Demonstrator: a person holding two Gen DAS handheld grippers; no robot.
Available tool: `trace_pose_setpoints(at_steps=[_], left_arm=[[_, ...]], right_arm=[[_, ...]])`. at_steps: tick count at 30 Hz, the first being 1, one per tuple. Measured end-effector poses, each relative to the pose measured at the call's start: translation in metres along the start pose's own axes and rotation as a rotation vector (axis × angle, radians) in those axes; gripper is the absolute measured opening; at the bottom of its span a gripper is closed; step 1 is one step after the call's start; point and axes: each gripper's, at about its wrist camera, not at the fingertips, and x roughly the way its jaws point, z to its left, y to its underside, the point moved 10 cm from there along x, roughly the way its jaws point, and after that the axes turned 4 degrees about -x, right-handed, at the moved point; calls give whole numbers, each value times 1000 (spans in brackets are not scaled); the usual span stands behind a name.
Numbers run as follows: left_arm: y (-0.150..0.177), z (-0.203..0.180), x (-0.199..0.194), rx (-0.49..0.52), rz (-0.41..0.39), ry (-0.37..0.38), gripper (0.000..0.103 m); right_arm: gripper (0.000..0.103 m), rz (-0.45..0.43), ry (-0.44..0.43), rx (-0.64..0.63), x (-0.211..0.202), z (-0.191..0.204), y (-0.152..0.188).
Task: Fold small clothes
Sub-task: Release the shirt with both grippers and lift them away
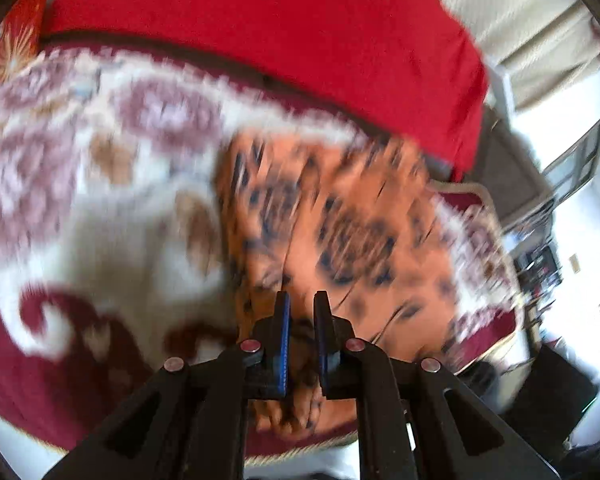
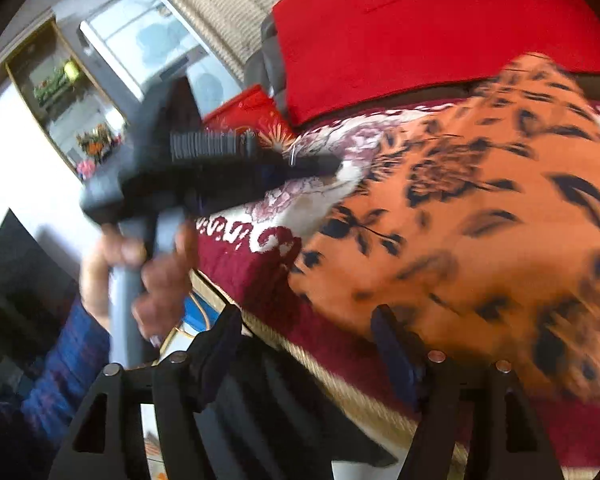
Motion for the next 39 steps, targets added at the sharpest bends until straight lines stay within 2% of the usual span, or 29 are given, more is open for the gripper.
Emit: trace_pose_setpoints(at_steps=[1,4,6,7,9,12,16,17,18,19,21,23,24,25,26,28,30,32,35,36,37,39], left_arm=[[6,9,6,-13,5,-27,10],[5,24,6,-69,-19,-33,7],[1,39,3,-81,-27,-103,8],[1,42,3,-86,-24,-111,8],[-2,36,-7,-96,-45,-78,7],[-4,10,-26,-57,-107,-23,7],[-8,-23,-29,-12,-147,28,16],[-8,-25,-23,-22,-142,34,23],[-9,-26,-14,-34,-128,41,27],[-8,-23,-4,-44,-115,31,27],[-1,-7,18,-60,-77,-35,25],[4,-1,27,-81,-71,-28,22],[3,3,29,-92,-76,-36,13],[3,9,30,-117,-76,-41,9],[2,12,29,-133,-75,-31,6],[4,17,29,-142,-74,-16,3],[5,16,31,-125,-73,-17,3],[4,12,28,-114,-85,-36,3],[-6,-6,5,-77,-162,-33,4],[-8,-15,-2,-49,-190,-26,6],[-10,-25,-8,-26,-216,-16,9],[-12,-36,-9,2,-228,-3,34]], right_arm=[[72,-12,6,16,-13,-6,3],[73,-60,15,85,-55,-28,6],[78,-91,28,142,-79,-46,7],[78,-100,29,171,-88,-56,6],[78,-123,22,243,-107,-77,8],[78,-151,6,339,-131,-98,9],[79,-141,-51,427,-131,-126,-5],[79,-140,-62,433,-129,-130,-11],[79,-137,-67,442,-124,-137,-18],[79,-126,-68,451,-116,-142,-24],[79,-104,-65,483,-101,-156,-34],[79,-68,-49,499,-87,-166,-40],[77,-52,-45,506,-80,-170,-42],[62,-28,-62,513,-72,-171,-42],[52,-10,-53,513,-69,-172,-41],[41,-20,-52,523,-73,-170,-43],[40,-28,-24,546,-72,-182,-38],[40,-10,-39,655,-62,-203,-20],[48,-37,-83,624,-71,-192,-30],[57,-42,-83,617,-76,-188,-34],[74,-55,-73,613,-81,-188,-39],[85,-106,-52,603,-92,-190,-53]])
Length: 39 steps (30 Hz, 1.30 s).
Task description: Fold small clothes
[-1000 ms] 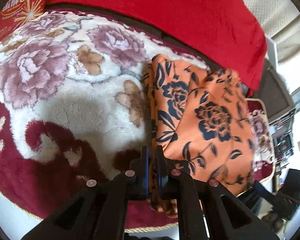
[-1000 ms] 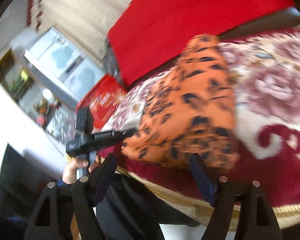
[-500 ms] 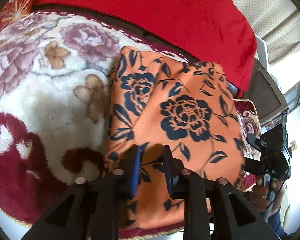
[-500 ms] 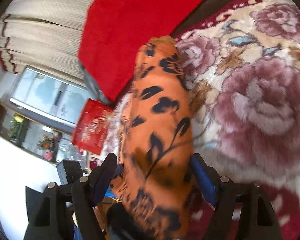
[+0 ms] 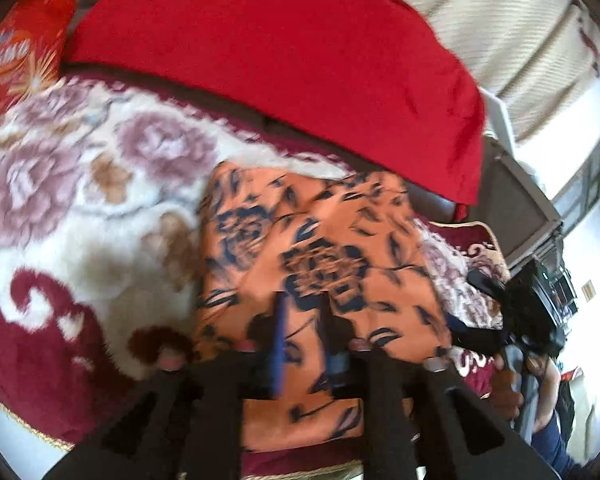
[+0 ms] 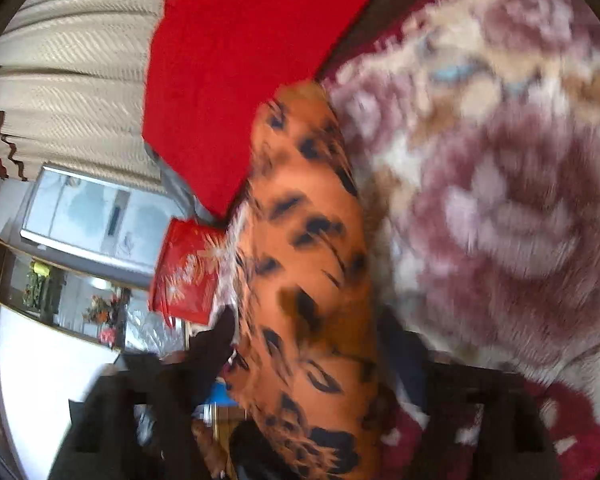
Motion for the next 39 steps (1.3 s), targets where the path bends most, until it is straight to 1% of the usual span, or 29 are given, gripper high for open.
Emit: trace_pose_setpoints(at_steps=[1,4,5,6,7,8,9,10,11,12,13,14,16,18,20,21,22,25,27,28,29,30,31,32,33,35,36,38,39], left_arm=[[0,-3,5,15,2,-4,38],[10,6,29,6,50,-38,38],[16,14,36,-12,72,-55,38],[20,20,40,-24,77,-56,37],[22,25,41,-31,67,-45,37],[23,27,41,-33,59,-36,35],[23,28,39,-46,54,-22,33],[22,28,39,-51,54,-12,32],[22,28,41,-47,56,-7,29],[23,28,43,-38,59,-11,28],[24,28,44,-25,58,-25,28],[26,27,43,-17,55,-33,28],[25,26,44,-18,51,-32,28],[26,27,43,-29,49,-20,28],[26,28,42,-24,47,-21,28],[24,27,43,-19,46,-24,28],[24,26,43,-15,45,-27,28],[25,25,43,-17,42,-25,28],[26,26,41,-14,41,-25,28],[25,25,41,-11,41,-23,28],[26,24,41,-6,41,-18,28],[26,24,41,-2,41,-16,28],[26,24,41,2,41,-16,28],[26,24,41,5,41,-18,28],[26,25,41,5,42,-20,28],[26,25,41,0,43,-17,28],[25,26,40,-3,43,-15,28],[25,27,39,-11,43,-10,28],[25,28,38,-22,44,-1,28]], right_arm=[[85,-21,7,-10,-3,2,-8],[85,-4,26,-17,11,4,-24],[85,13,33,-26,19,6,-26],[85,45,43,-39,30,8,-28],[83,73,51,-54,38,10,-29],[77,95,76,-82,44,12,-29],[55,105,110,-95,46,11,-29],[42,104,117,-89,43,7,-30],[37,94,121,-71,40,1,-33],[36,84,149,-27,39,-17,-33],[34,87,133,51,42,-36,-31],[34,85,66,131,44,-47,-29],[35,75,57,71,39,-33,-29],[40,86,55,62,36,-23,-27],[59,69,54,65,30,-15,-35],[75,42,56,50,27,-12,-40],[77,23,71,27,25,-9,-48],[77,31,79,-7,36,-3,-69],[76,74,98,-22,53,-7,-81],[59,100,94,-11,64,-10,-82],[46,122,97,11,71,-18,-84],[39,115,89,64,74,-31,-87],[32,103,57,150,73,-47,-87],[29,84,14,240,73,-59,-85],[28,70,-18,281,72,-63,-84],[28,66,-1,257,70,-59,-85],[31,66,0,261,69,-57,-85],[40,53,-1,268,66,-52,-88],[52,51,1,253,66,-47,-87]])
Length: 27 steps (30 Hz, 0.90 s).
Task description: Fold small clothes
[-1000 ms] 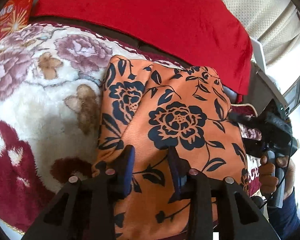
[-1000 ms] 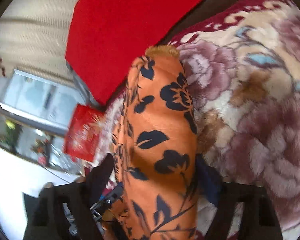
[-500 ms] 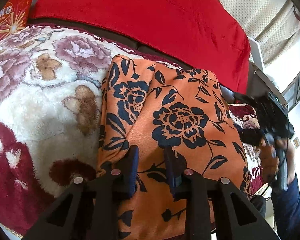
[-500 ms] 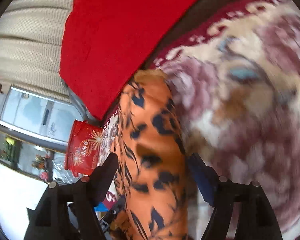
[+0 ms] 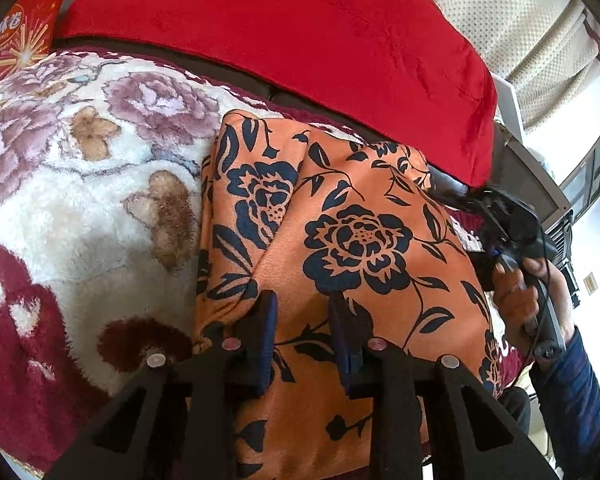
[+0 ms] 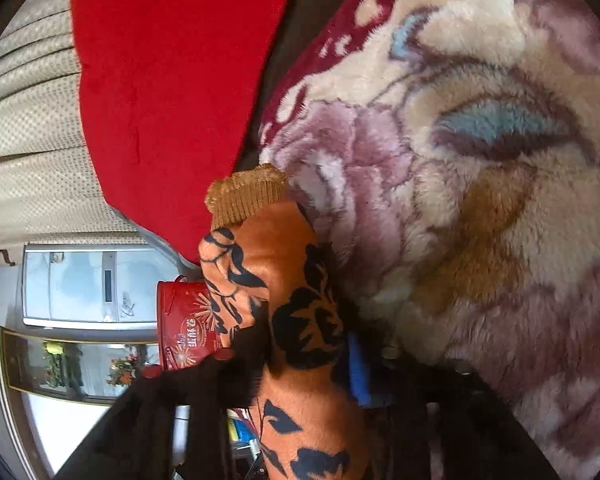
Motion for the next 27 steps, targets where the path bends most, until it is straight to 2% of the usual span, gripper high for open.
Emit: trace_pose_setpoints(at_steps=[1,3,7,8,10,13,15,17,18,21,23,25,27], left_arm=[[-1,1,-2,-23,4,23,28],[-6,4,-9,-87,7,82,29],[-39,11,-22,-130,-27,117,32],[-50,11,-22,-137,-31,130,35],[-77,8,-12,-119,-14,156,38],[-104,15,18,-111,41,123,37],[-112,23,41,-147,95,121,36],[-113,24,52,-156,114,114,35],[-112,24,56,-153,117,113,35],[-110,24,59,-173,107,118,35],[-110,24,60,-169,105,115,35],[-110,24,61,-163,106,114,35],[-111,25,61,-162,108,114,35]], right_arm=[[61,4,-2,-24,-1,5,6],[70,18,18,-92,-10,15,19],[70,-12,98,-270,-36,32,51],[70,-40,146,-339,-46,37,56],[70,-67,187,-422,-54,49,60],[70,-46,185,-555,-50,75,71],[70,-19,137,-585,-39,92,68],[70,20,61,-552,-26,102,55],[70,59,0,-489,-13,104,44],[70,108,-67,-358,18,92,6],[69,88,-84,-224,31,71,-21],[69,31,-118,-69,35,46,-45],[69,7,-186,-4,32,39,-52]])
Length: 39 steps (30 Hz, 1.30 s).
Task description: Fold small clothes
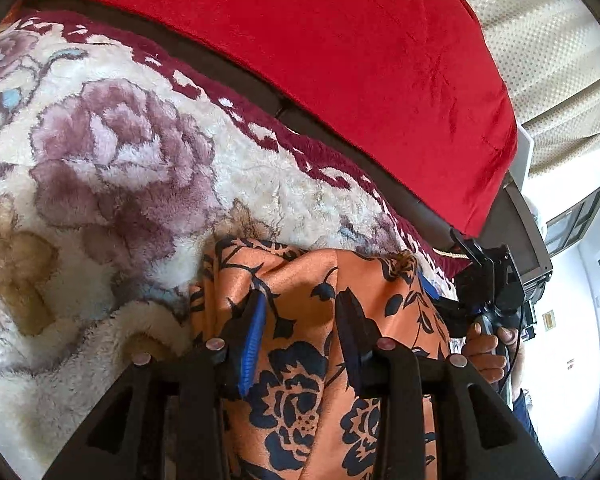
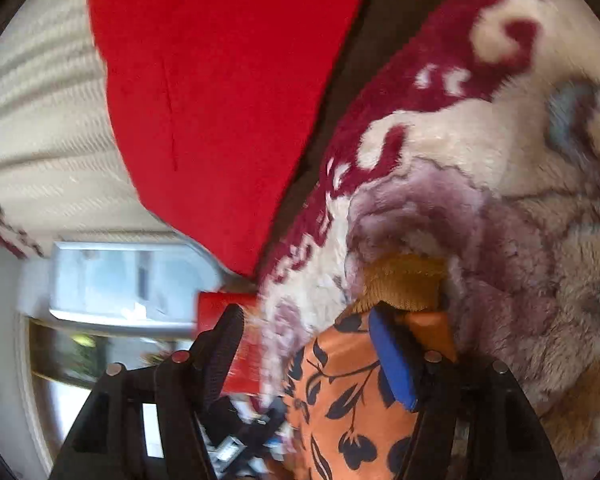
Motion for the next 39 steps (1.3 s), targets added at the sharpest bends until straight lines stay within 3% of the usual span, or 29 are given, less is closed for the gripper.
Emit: trace_pose_setpoints(at_steps=[2,7,11,14,17,18,20,23,26,28,31,34,36,39], left_arm=[[-1,-1,-3,-8,-4,-4,35],[13,-23,-35,73,-55,-16,36],[60,-46,-72,137,-88,18,50],[96,-44,-80,121,-80,31,50],[124,-25,-71,58,-44,21,49],[130,-17,-67,34,-35,2,47],[135,-10,-67,19,-28,-7,42],[130,-14,-81,-21,-57,30,42],[129,-22,-100,-27,-107,98,42],[135,-16,-102,-50,-103,86,42],[144,1,-96,-74,-90,43,41],[145,2,-98,-72,-109,45,41],[146,2,-97,-59,-114,23,41],[148,-2,-97,-33,-127,-18,41]], right_arm=[[68,-7,-3,-9,-4,1,2],[70,-8,102,-117,-23,11,14],[72,0,173,-270,-25,44,29],[72,100,189,-359,2,69,53],[74,234,137,-323,34,66,75],[75,249,171,-308,46,53,74],[71,192,196,-260,47,34,63],[73,143,162,-281,26,52,68],[74,174,150,-415,-8,80,97],[77,183,141,-469,-43,83,120],[80,151,182,-468,-89,54,154],[81,161,204,-364,-120,5,187],[81,175,182,-308,-121,-18,208],[81,190,105,-285,-117,-20,227]])
